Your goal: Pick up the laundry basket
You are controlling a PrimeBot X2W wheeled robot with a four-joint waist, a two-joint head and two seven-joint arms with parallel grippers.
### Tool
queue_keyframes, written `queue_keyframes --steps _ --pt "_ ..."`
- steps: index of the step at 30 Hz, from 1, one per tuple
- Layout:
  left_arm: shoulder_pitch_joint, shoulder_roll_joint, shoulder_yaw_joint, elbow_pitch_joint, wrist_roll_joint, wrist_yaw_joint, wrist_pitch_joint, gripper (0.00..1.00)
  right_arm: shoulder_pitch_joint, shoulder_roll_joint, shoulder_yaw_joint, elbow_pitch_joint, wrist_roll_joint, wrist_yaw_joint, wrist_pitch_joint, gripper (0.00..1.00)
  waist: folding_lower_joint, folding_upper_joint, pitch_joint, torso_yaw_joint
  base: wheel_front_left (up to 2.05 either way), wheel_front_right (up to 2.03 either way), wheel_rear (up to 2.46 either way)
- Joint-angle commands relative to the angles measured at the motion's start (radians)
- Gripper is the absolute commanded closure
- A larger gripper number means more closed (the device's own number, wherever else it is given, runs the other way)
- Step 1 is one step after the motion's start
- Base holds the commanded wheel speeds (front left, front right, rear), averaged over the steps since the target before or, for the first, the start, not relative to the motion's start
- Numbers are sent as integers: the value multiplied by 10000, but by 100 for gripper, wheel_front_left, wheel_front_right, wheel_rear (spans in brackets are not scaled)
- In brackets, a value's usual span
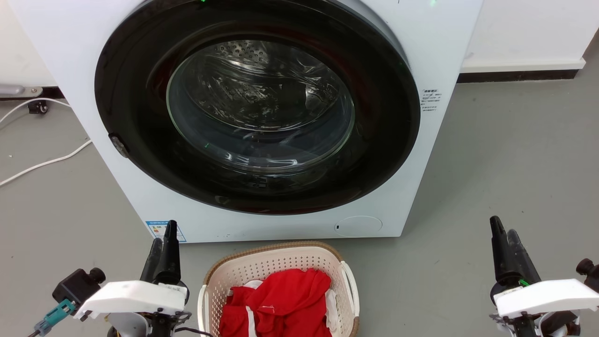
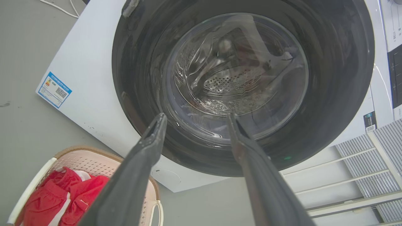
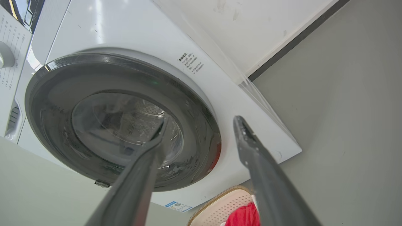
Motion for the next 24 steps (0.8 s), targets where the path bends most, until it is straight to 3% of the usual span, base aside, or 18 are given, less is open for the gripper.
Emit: queue_keyframes --steps 1,24 --pt "7 44 -46 -210 443 44 -128 0 10 -37 40 -247 -507 0 -121 0 0 0 -2 1 0 0 0" --pt "191 56 -374 -603 3216 351 -827 0 333 -50 224 -874 -3624 0 -821 0 0 0 25 59 0 0 0"
